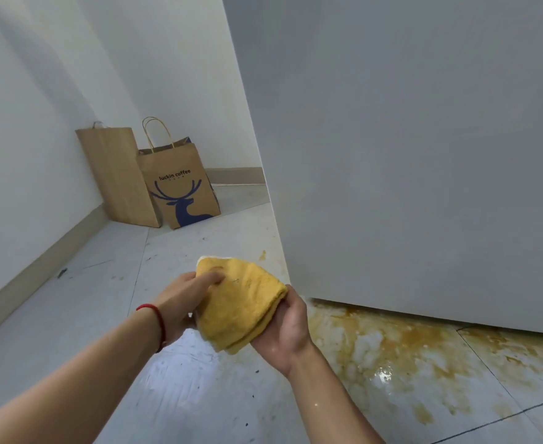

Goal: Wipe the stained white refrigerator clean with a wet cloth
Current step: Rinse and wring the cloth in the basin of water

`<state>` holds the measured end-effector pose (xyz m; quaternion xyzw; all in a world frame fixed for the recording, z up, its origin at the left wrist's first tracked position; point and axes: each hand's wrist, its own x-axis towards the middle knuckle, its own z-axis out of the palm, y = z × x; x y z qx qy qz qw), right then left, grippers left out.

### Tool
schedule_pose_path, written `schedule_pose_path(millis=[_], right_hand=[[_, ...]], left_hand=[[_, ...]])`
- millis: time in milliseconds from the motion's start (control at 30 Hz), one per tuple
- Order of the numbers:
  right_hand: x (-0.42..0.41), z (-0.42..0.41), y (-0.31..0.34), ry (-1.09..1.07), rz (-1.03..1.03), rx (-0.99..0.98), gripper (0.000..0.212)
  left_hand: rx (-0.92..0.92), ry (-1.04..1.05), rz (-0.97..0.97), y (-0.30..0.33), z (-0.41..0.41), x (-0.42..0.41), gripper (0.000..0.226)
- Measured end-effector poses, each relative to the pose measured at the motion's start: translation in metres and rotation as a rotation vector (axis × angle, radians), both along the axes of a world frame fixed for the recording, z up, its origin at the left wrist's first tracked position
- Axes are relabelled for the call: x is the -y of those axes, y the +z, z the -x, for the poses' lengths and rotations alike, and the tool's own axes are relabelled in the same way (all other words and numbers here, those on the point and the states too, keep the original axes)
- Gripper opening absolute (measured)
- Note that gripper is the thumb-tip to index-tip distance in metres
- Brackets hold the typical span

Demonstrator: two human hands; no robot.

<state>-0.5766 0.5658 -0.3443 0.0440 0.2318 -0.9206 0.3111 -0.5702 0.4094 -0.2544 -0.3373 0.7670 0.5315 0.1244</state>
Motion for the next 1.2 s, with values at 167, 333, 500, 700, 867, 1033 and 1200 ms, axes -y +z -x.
schedule_pose_path(millis=[167, 333, 500, 700, 867, 1033, 1200], right_hand=[[0.026, -0.001, 0.002, 0.112, 0.088, -0.018, 0.059], [0.095, -0.013, 0.021, 0.449, 0.081, -0.262, 0.043], [0.158, -0.06, 0.061, 0.714, 0.1, -0.425, 0.042], [0.216, -0.116, 0.088, 0.824, -0.129, -0.831, 0.03], [0.278, -0.191, 0.1, 0.757, -0.358, -1.163, 0.027], [0.347, -0.288, 0.141, 0.698, -0.462, -1.434, 0.04], [0.439, -0.386, 0.192, 0.632, -0.447, -1.617, 0.048]], left_hand=[[-0.222, -0.081, 0.528, 0.015, -0.02, 0.023, 0.017], [-0.182, 0.077, 0.705, 0.052, -0.079, 0.08, 0.023], [-0.142, 0.323, 0.484, 0.098, -0.179, 0.141, 0.018], [-0.096, 0.603, 0.294, 0.103, -0.301, 0.199, 0.029], [-0.165, 0.783, 0.029, 0.103, -0.412, 0.251, 0.042], [-0.221, 0.85, -0.161, 0.129, -0.526, 0.304, 0.027], [-0.427, 0.926, -0.087, 0.139, -0.624, 0.357, 0.032]])
